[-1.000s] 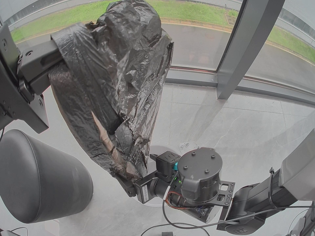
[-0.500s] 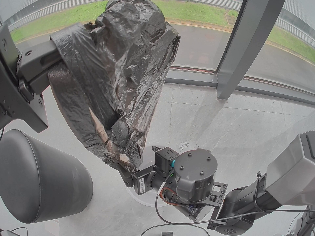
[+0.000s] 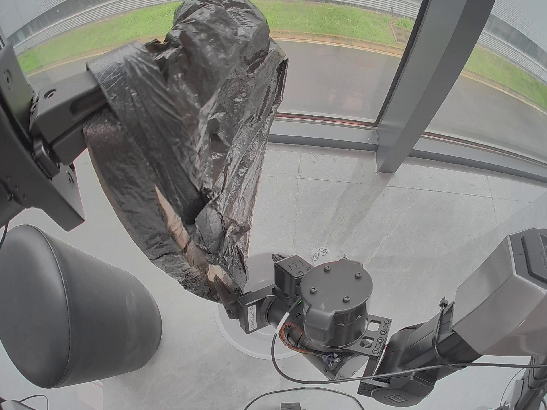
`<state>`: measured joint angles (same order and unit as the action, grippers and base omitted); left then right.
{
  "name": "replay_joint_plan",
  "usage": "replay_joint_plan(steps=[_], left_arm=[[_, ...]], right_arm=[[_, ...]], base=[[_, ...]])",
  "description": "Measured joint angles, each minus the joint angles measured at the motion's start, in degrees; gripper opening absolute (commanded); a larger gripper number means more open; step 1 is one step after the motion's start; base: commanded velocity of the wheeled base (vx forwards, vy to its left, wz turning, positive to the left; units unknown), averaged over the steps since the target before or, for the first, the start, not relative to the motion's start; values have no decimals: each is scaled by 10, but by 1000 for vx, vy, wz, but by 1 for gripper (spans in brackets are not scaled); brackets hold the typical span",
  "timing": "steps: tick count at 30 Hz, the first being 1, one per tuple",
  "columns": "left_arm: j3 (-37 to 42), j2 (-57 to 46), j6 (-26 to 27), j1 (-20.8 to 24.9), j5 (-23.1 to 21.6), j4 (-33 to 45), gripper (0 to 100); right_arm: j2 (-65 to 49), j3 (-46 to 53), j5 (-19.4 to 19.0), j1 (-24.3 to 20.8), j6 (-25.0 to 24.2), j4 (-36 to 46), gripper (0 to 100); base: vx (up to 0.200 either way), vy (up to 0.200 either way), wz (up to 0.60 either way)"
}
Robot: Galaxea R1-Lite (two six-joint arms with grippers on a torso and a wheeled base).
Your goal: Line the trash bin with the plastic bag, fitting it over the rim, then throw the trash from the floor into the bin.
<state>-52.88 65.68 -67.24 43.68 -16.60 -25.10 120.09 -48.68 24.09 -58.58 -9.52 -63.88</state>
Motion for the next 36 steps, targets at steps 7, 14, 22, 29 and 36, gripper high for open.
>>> replay_joint_plan(steps=[7,14,22,29,36], left_arm=[[2,-1,0,-1,0,-1,0],[7,-3,1,-20,-1,-2,0],[33,5,8,-75,-31,-19,0],[96,14,11,-145,-120,-63,0],[167,21,11,-180,-175,-104,0]], right_arm=[[1,3,0,0,0,0,0],[-4,9,0,0,3,4,0],[-59,60,-66,13,21,129,0],[-170,77,-190,39,22,391,0],[-267,13,-330,86,11,659,0]], base=[[0,0,0],[0,0,0],[0,0,0],[0,0,0],[0,0,0]])
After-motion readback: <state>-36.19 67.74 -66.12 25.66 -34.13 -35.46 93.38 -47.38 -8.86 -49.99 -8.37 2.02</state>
